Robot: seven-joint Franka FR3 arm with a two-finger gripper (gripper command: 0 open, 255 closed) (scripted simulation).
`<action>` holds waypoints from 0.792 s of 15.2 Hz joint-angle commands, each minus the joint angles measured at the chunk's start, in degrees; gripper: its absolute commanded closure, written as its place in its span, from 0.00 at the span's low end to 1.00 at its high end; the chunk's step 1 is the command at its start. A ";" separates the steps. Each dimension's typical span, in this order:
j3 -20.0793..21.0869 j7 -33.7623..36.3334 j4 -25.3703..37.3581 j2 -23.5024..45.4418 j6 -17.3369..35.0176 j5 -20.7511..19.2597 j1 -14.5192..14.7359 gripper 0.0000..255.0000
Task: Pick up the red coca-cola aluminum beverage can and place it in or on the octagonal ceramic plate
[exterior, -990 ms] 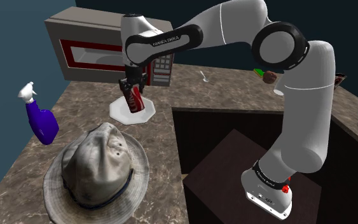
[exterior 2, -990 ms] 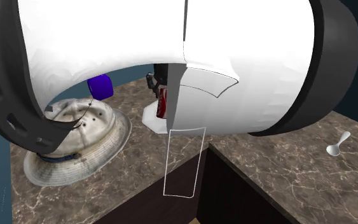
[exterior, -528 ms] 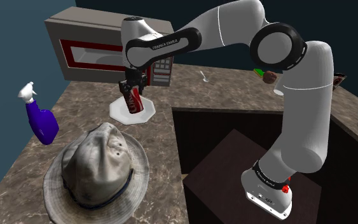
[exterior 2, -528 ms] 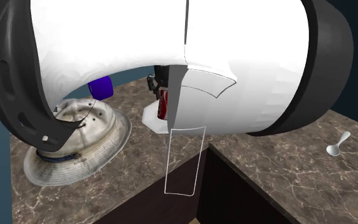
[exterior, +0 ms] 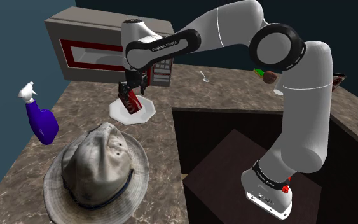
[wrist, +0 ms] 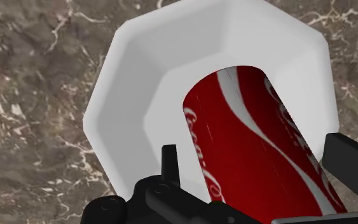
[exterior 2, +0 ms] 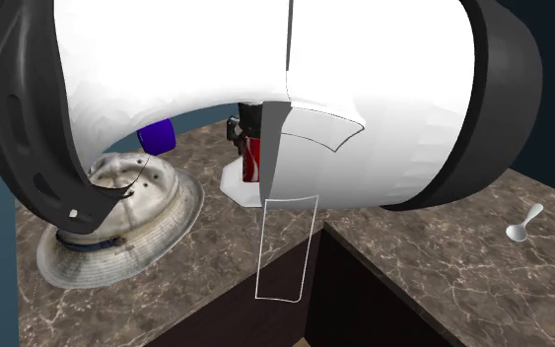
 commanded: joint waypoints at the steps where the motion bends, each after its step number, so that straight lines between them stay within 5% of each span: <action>1: -0.01 -0.05 0.04 -0.02 -0.09 0.01 -0.03 0.00; 5: 0.50 -0.63 3.40 -2.67 -6.00 0.91 -0.17 0.00; 12: 0.50 -0.63 3.40 -2.67 -6.00 0.91 -0.17 0.00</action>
